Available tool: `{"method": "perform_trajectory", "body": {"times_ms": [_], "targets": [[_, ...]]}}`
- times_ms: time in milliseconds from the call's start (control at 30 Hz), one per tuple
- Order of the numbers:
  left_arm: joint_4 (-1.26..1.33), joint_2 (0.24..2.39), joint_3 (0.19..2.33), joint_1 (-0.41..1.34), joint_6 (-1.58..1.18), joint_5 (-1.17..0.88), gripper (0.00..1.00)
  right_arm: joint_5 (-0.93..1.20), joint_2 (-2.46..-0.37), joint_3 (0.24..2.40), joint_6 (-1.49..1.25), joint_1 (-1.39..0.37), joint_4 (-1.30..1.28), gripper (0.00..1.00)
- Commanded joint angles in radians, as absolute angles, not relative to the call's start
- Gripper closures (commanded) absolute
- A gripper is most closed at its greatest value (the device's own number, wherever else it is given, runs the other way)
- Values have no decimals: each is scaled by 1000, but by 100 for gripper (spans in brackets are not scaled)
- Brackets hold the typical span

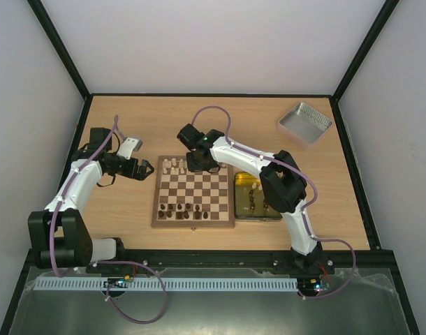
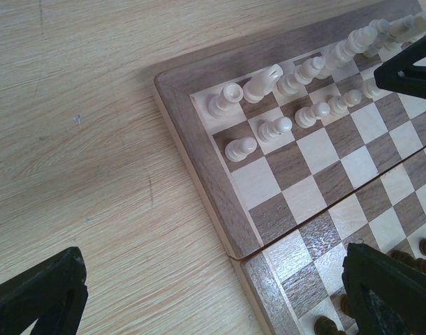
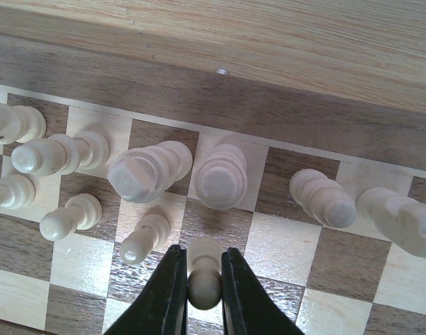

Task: Set up the chess pieces on the board
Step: Place the chess piece on the chessboard.

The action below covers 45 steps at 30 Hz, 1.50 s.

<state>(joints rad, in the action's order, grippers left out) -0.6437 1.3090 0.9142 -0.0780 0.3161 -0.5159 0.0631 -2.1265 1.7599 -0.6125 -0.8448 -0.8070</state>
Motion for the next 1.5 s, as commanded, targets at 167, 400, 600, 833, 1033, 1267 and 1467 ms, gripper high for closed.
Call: {"method": "perform_trajectory", "body": {"times_ms": [167,400,600,833,1033,1267,1467], "targets": [[-653,1317,913,-80,317,-531,1,35,-2155,1780,-608,-849,-809,89],[-653,1316,913,-80,316,-531,1,34,-2169,1787,-607,-850,-801,89],[-653,1316,913,-80,316,-531,1,31,-2176,1784,-609,-849,-792,89],[-652,1319,913,-80,316,-531,1,29,-2176,1784,-610,-848,-788,84],[-653,1321,913,-80,316,-532,1,35,-2174,1789,-609,-850,-786,81],[-656,1326,916,-80,318,-534,1,44,-2173,1795,-612,-850,-788,81],[-654,1317,913,-80,318,-532,1,40,-2160,1795,-617,-849,-795,80]]}}
